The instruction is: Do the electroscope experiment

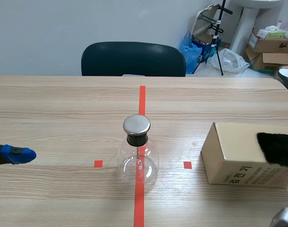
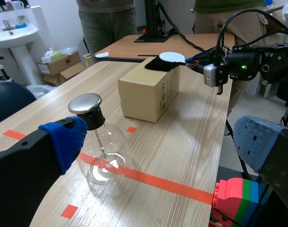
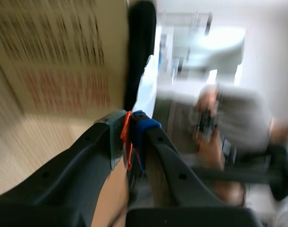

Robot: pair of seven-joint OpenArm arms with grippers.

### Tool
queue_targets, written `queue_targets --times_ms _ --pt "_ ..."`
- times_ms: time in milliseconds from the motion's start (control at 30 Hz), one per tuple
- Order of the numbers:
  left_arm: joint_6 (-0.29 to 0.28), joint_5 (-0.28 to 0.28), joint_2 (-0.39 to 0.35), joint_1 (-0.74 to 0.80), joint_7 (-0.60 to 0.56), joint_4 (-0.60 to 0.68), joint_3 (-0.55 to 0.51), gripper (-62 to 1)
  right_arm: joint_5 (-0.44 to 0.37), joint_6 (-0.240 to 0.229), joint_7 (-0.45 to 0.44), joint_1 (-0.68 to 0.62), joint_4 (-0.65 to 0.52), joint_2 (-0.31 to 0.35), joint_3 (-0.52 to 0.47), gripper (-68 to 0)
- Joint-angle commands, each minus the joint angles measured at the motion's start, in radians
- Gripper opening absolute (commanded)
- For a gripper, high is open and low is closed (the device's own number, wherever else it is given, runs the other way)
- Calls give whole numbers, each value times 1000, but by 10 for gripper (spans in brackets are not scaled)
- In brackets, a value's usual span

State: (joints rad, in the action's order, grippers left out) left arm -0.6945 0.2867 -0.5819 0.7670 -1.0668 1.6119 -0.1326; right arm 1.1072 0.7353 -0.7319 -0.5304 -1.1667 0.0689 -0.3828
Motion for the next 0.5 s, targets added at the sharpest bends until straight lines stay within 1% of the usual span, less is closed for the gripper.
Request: queue_targets --times_ms 0,33,67,133,167,200,233,300,333,367,433,467 --pt "-2 -14 5 0 -14 7 -5 14 10 48 -114 2 -3 5 11 -666" --pt "-2 -14 5 0 -14 7 -5 14 5 48 -127 2 -3 4 11 -666" --pt "-2 -14 5 0 -14 7 -5 14 -8 48 -91 -1 -3 3 10 -666" --pt "-2 -14 5 0 -14 7 -5 14 -18 48 65 -5 -3 3 8 -666" --pt "-2 -14 5 0 -14 7 -5 14 -12 48 111 -6 -3 3 6 -667" --pt "-2 -14 5 0 -14 7 -5 14 -2 48 95 -6 -3 3 6 -666" --pt "-2 -14 5 0 -14 7 -5 14 12 48 37 -3 -3 3 6 -666" --pt "-2 -14 5 0 -14 7 -5 14 13 48 -92 2 -3 3 6 -666" --pt "-2 -14 5 0 -14 7 -5 14 6 48 -104 2 -3 2 6 -666" --pt "-2 -14 5 0 -13 7 -5 14 -5 48 -66 0 -3 0 5 -667" --pt "-2 -14 5 0 -14 7 -5 14 -11 48 80 -2 -3 -5 0 -666" --pt "-2 -14 5 0 -14 7 -5 14 -7 48 127 -2 -3 -6 0 -667"
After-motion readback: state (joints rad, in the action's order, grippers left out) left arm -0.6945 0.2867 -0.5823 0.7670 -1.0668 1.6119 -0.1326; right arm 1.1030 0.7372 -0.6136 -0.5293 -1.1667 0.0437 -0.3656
